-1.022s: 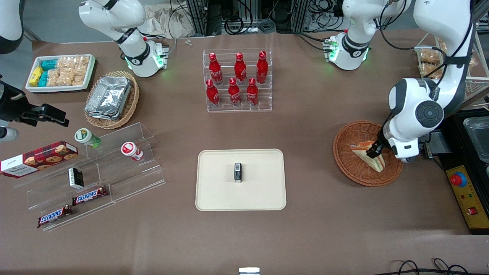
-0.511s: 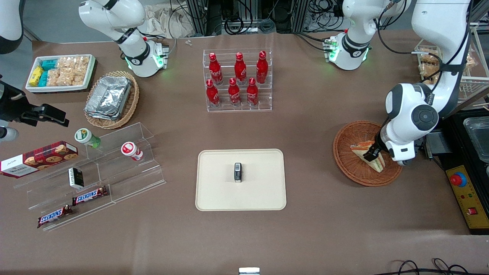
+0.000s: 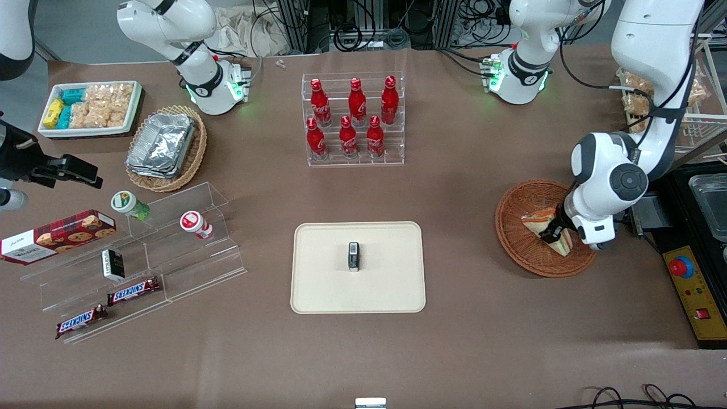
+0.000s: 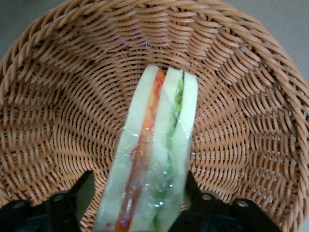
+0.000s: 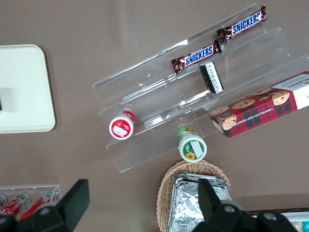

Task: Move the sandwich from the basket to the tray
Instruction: 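Close the left gripper on the sandwich's edge, then lift the sandwich and carry it over the cream tray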

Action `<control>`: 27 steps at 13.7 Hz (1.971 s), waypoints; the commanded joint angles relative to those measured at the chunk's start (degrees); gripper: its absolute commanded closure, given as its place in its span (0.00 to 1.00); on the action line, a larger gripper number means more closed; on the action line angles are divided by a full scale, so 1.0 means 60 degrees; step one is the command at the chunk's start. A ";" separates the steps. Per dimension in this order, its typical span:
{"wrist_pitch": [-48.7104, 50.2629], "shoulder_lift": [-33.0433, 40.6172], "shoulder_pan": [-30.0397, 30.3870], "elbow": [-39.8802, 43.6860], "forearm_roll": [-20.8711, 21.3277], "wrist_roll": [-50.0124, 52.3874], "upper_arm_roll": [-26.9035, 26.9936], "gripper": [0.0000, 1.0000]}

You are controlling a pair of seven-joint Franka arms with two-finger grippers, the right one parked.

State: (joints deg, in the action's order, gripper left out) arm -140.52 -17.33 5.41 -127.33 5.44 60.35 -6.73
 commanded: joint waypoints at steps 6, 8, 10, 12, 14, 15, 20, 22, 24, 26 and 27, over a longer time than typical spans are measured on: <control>0.0766 0.0266 -0.0533 0.0957 0.0308 0.0459 -0.0138 1.00; 0.3221 0.0238 -0.0608 0.2536 0.0294 0.0299 -0.0240 1.00; 0.5000 0.0252 -0.0608 0.3813 0.0279 -0.0692 -0.0708 1.00; 0.6275 0.0281 -0.0608 0.5101 0.0177 -0.1471 -0.1132 1.00; 0.7608 0.0209 -0.0608 0.6667 0.0133 -0.1868 -0.1601 1.00; 0.7991 0.0136 -0.0608 0.7357 0.0133 -0.2044 -0.1850 1.00; 0.7719 -0.0287 -0.0608 0.7686 0.0249 -0.2628 -0.4045 1.00; 0.7207 -0.0916 -0.0754 0.7657 0.0250 -0.3012 -0.4531 1.00; 0.6636 -0.1896 -0.1207 0.7701 0.0482 -0.3114 -0.4533 1.00; 0.5948 -0.2805 -0.1733 0.7745 0.1301 -0.3101 -0.4533 1.00; 0.5437 -0.3215 -0.1968 0.7759 0.1537 -0.3071 -0.4489 1.00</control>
State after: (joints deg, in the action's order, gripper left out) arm -105.05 -31.17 -3.78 -83.52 11.35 42.54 -33.55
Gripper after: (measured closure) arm 0.806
